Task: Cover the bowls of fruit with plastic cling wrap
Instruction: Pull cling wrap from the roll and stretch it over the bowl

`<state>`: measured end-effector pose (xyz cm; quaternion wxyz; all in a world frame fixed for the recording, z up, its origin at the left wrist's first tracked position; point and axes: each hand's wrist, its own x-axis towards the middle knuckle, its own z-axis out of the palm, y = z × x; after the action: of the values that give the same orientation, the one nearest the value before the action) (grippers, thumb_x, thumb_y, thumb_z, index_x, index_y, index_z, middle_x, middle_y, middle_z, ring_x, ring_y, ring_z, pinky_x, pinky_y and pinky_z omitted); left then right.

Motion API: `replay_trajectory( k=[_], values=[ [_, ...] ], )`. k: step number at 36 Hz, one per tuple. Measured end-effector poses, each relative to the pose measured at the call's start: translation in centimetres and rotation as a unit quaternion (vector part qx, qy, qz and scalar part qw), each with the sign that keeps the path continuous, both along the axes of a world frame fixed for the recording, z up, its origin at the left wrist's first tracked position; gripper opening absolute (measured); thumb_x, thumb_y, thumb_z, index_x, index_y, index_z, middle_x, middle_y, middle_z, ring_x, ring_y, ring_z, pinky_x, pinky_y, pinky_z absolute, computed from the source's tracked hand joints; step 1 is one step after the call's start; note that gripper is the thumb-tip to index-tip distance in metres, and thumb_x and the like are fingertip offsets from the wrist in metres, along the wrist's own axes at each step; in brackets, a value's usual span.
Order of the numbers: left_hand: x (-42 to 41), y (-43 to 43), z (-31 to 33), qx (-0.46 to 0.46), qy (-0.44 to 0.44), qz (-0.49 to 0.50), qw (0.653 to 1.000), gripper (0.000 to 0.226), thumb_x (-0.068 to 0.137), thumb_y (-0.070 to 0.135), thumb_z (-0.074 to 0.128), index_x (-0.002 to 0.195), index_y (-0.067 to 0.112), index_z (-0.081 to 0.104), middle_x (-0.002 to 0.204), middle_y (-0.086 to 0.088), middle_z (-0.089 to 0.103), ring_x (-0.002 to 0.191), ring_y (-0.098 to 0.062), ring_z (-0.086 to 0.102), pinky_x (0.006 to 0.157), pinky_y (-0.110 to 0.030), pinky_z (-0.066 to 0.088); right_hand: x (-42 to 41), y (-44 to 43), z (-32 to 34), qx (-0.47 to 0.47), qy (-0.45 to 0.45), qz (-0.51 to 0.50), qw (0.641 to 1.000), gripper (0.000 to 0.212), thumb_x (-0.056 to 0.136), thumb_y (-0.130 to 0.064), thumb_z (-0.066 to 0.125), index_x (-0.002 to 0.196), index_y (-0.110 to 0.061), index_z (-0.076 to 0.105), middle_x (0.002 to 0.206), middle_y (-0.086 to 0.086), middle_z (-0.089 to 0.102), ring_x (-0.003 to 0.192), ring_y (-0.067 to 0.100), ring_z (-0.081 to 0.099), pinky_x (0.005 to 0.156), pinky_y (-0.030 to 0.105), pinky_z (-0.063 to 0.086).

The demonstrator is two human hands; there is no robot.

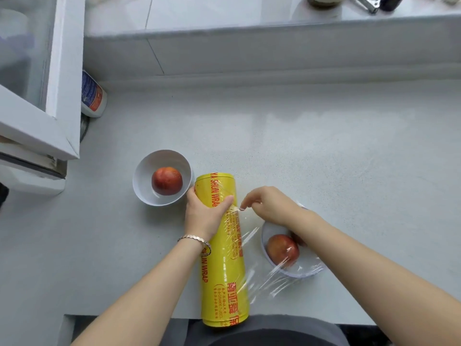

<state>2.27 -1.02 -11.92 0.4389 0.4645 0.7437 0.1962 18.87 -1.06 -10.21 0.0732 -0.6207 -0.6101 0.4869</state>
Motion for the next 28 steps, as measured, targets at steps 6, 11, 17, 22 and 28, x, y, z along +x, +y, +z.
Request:
replay_trajectory(
  k=[6,11,17,22,28],
  values=[
    [-0.1,0.0,-0.1,0.007,-0.014,0.007,1.0,0.089,0.065,0.042,0.08,0.134,0.016,0.031,0.122,-0.005,0.056,0.097,-0.018,0.055,0.083,-0.029,0.043,-0.7,-1.1,1.0,-0.03,0.019,-0.011,0.999,0.032,0.084,-0.04,0.056,0.088,-0.012,0.071,0.091,0.011,0.071,0.089,0.024,0.064,0.082,0.04,0.048],
    [-0.1,-0.1,-0.2,0.005,-0.015,0.006,1.0,0.092,0.066,0.044,0.079,0.137,0.016,0.028,0.127,-0.006,0.053,0.107,-0.022,0.056,0.088,-0.032,0.044,-1.2,-1.3,1.0,-0.036,-0.025,-0.001,0.999,0.04,0.075,-0.056,0.063,0.08,-0.017,0.07,0.095,0.004,0.072,0.091,0.017,0.064,0.084,0.035,0.05],
    [-0.3,-0.1,-0.2,0.002,-0.02,0.005,1.0,0.091,0.066,0.044,0.079,0.137,0.018,0.028,0.126,-0.005,0.054,0.106,-0.021,0.056,0.087,-0.032,0.044,-1.9,-1.7,0.6,0.033,-0.02,-0.024,0.999,0.028,0.077,-0.033,0.07,0.057,-0.023,0.054,0.134,0.002,0.055,0.117,0.012,0.055,0.09,0.022,0.038],
    [-0.3,-0.1,-0.4,0.002,-0.013,0.005,1.0,0.092,0.065,0.046,0.079,0.137,0.019,0.029,0.125,-0.004,0.054,0.106,-0.022,0.056,0.087,-0.033,0.046,-2.1,-1.9,0.2,0.046,-0.022,-0.06,0.997,0.025,0.077,-0.021,0.066,0.054,-0.017,0.057,0.132,0.0,0.056,0.114,0.01,0.057,0.076,0.015,0.034],
    [0.1,-0.1,-0.3,0.006,0.007,-0.002,1.0,0.094,0.063,0.049,0.078,0.137,0.018,0.028,0.125,-0.004,0.053,0.106,-0.022,0.056,0.086,-0.033,0.046,-2.5,-1.9,-0.3,0.063,-0.036,-0.064,0.995,0.035,0.076,-0.014,0.061,0.048,-0.022,0.043,0.13,0.003,0.058,0.108,0.015,0.062,0.072,0.02,0.039]
  ],
)
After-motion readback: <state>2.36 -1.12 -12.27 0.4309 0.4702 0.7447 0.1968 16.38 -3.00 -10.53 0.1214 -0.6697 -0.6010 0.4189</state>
